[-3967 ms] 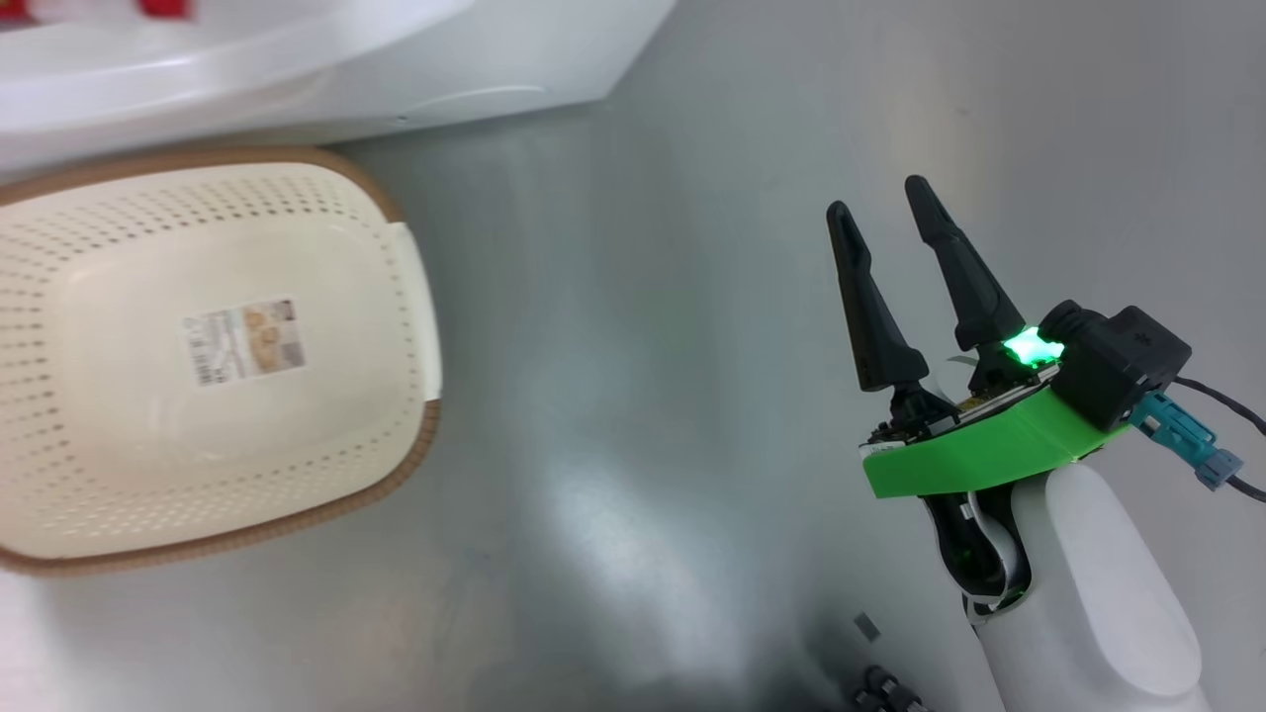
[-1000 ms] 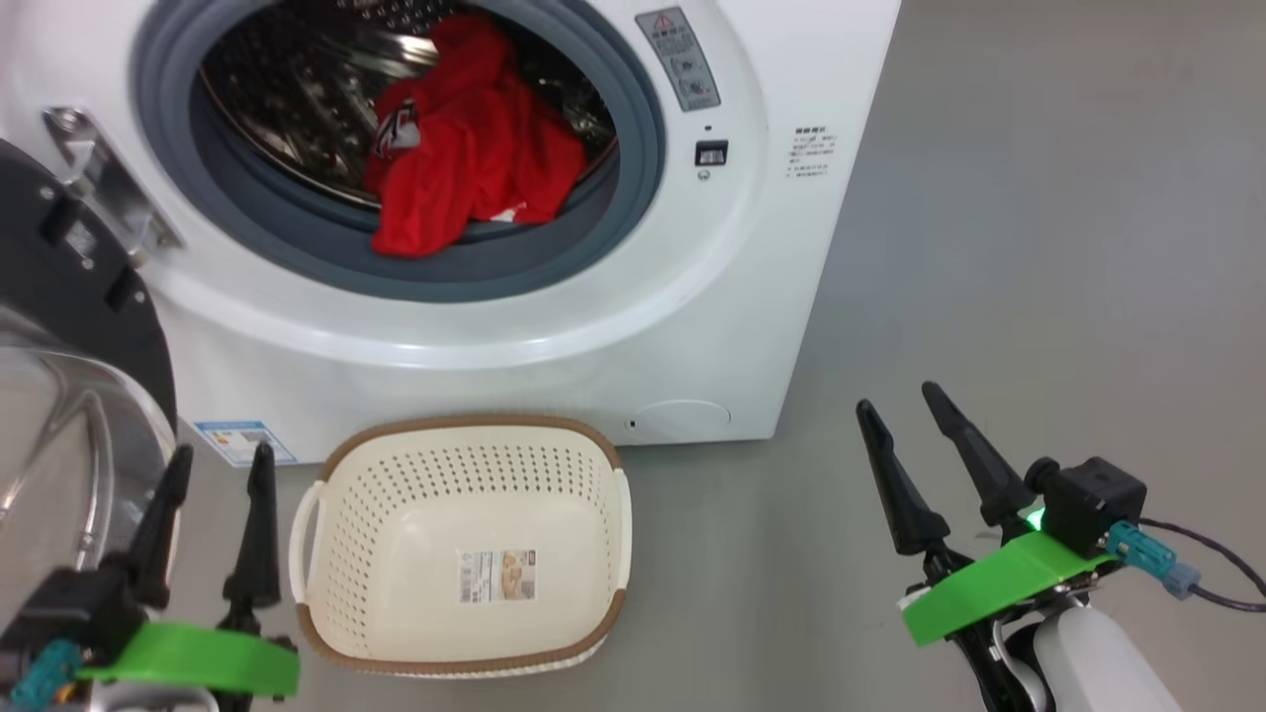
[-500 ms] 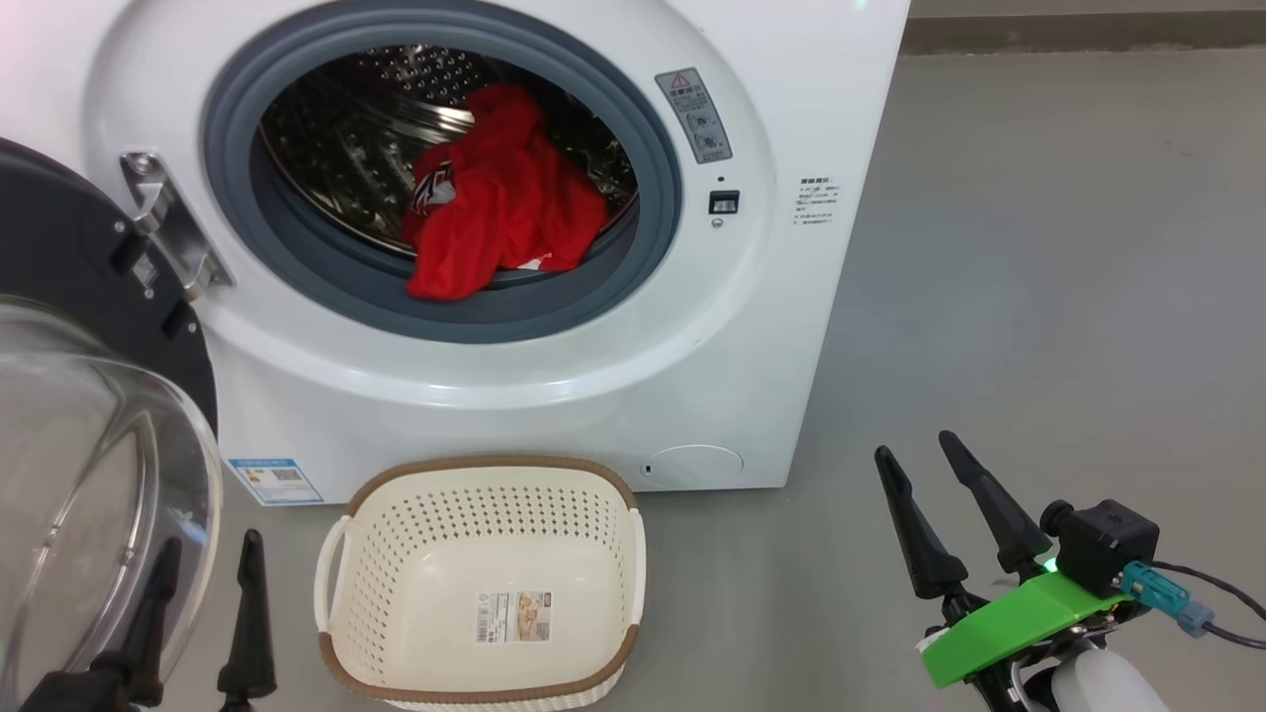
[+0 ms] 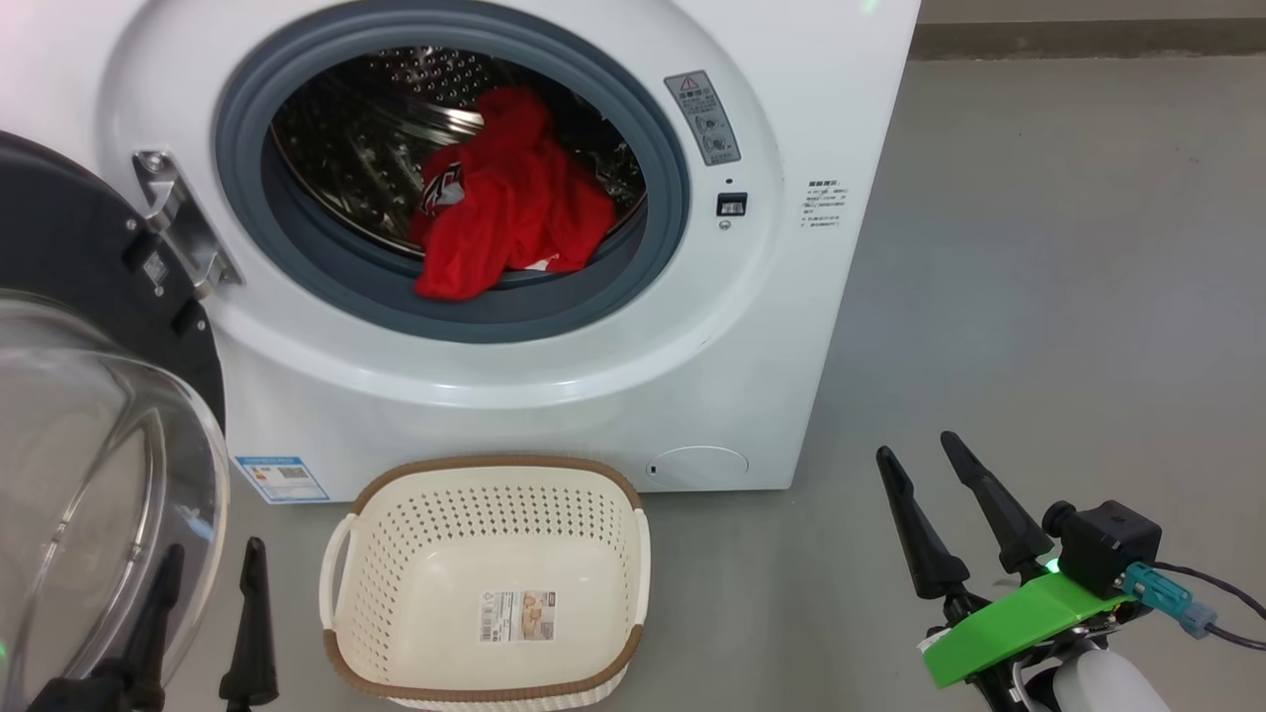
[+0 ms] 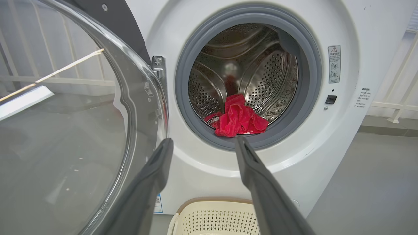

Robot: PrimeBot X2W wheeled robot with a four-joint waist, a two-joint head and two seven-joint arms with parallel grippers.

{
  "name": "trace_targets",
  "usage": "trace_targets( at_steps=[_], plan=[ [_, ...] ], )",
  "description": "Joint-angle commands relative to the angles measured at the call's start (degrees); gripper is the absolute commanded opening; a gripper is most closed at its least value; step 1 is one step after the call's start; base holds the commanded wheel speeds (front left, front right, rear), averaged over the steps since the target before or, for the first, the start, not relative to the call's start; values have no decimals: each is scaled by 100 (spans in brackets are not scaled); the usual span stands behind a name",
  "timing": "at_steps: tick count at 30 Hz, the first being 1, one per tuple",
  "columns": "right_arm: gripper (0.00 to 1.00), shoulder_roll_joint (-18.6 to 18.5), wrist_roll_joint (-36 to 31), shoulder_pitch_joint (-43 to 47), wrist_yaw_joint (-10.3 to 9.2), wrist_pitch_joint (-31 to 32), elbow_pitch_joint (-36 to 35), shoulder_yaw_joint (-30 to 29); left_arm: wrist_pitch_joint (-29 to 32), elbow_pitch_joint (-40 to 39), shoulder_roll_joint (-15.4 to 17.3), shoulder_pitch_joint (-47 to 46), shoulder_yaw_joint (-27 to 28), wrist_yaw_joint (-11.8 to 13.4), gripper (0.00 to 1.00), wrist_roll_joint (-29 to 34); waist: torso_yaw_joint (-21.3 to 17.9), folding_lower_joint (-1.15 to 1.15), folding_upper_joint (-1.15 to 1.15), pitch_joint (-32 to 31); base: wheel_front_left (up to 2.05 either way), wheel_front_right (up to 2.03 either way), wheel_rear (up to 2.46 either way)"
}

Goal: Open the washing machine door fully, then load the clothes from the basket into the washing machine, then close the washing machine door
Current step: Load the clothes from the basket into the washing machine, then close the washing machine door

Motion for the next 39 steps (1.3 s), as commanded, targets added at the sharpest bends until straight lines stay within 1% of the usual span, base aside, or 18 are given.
trace_targets(
  at_steps=[1, 29, 34, 39],
  plan=[
    [100, -42, -19, -44, 9, -26, -170, 94, -23, -144, 137, -174, 181, -46, 100, 10, 7, 0, 0, 25, 0, 0, 0],
    [100, -19, -48, -149, 9, -26, -158, 95, -23, -174, 147, -254, 174, -58, 100, -17, 11, 0, 0, 143, -1, 1, 0],
    [100, -16, -54, -152, 9, -26, -153, 81, -23, -173, 151, -258, 171, -59, 100, -16, 15, 0, 0, 132, -66, 66, 0],
    [100, -19, -47, -146, 9, -26, -148, 78, -23, -181, 145, -243, 157, -59, 100, -10, 24, 0, 0, 107, -134, 134, 0]
  ],
)
